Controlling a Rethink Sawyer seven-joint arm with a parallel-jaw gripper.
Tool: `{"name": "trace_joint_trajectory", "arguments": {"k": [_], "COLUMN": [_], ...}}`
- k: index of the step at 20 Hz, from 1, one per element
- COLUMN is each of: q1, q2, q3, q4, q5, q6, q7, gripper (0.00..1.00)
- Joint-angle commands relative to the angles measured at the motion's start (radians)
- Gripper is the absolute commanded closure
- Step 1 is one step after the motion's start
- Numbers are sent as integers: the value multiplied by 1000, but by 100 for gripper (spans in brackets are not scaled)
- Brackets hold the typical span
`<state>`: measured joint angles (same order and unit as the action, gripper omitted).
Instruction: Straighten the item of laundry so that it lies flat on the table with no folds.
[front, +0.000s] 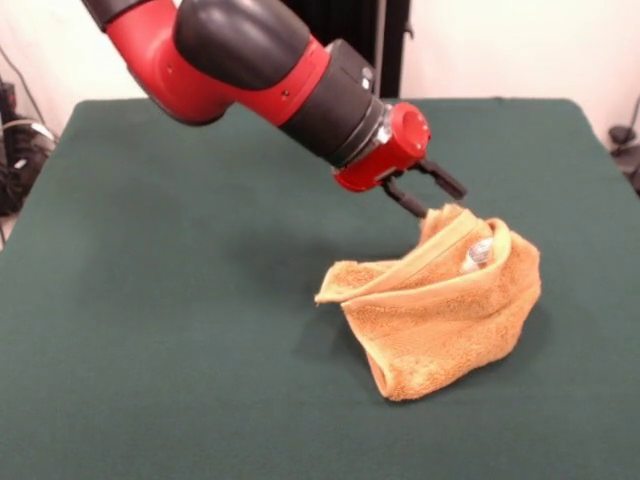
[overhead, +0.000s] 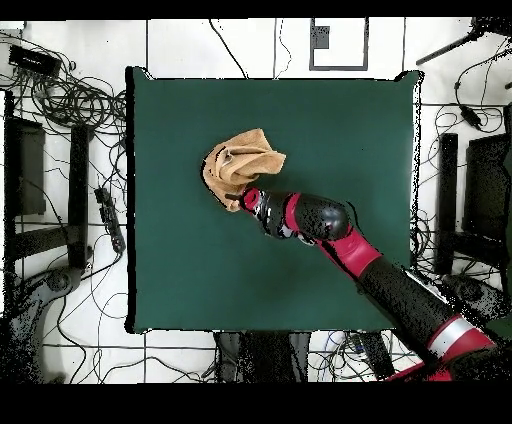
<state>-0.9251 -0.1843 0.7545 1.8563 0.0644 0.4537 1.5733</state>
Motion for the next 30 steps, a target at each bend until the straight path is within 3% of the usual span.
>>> {"name": "trace_joint_trajectory", "arguments": {"k": [1,6,14,23,30], "q1": [5,2,29,123,151], "q2": [-54,-78,-60,17,43], "q3": [100,116,96,-53,-79], "q4": [68,101,59,-116,-160], "q5": [119,151,164,76,61], "q6": [-4,-19,-35,-24,-38], "q7": [238,246,199,76,74], "gripper": [0,0,0,0,0]}}
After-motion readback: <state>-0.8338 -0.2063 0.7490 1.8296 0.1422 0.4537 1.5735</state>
